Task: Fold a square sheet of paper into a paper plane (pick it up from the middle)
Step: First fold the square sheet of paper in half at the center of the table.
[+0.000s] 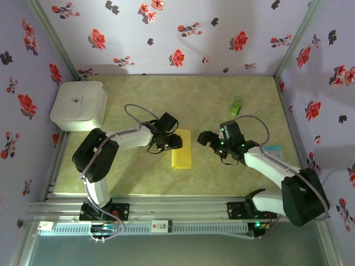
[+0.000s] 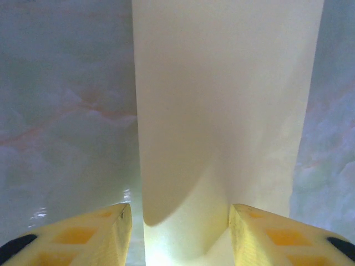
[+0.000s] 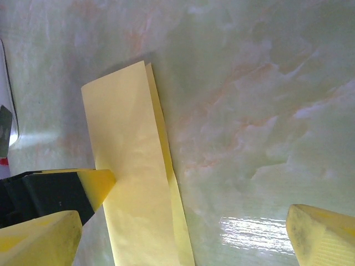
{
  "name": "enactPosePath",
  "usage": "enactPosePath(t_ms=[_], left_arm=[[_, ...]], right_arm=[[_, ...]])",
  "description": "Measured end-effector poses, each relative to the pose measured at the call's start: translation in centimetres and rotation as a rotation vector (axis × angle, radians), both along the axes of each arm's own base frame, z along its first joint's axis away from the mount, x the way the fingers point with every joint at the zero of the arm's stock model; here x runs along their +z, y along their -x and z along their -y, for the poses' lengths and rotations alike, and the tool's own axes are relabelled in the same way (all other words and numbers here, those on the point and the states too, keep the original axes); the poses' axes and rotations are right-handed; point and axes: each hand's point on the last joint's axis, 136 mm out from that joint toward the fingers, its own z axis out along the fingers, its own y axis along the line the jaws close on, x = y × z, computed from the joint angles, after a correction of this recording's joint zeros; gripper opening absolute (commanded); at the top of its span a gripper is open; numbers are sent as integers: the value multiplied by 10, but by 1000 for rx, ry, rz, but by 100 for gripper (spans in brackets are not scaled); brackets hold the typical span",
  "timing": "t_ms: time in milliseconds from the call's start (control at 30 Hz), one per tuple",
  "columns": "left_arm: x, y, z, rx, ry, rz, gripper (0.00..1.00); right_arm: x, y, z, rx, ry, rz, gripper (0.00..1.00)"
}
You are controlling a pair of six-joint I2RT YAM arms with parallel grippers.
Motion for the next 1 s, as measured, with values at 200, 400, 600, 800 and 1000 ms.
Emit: enactPosePath(t_ms=[200,400,600,800,1000], left_arm=[[-2,-2,-7,9,-21,0,49],[-4,-1,-9,0,-38,0,50],[-13,-1,-9,-26,-61,-8,51],[-13,-1,-9,-26,-61,-7,53],[-14,-2,-8,-26,-61,-8,54]], right_arm=[[-1,-2,-3,2,-3,3,96],[-1,-3,-5,5,-6,9,97],[-2,-3,-3,-4,8,12,98],[-2,-4,-1,-12,16,15,98],[-3,-4,-1,-12,17,14,98]])
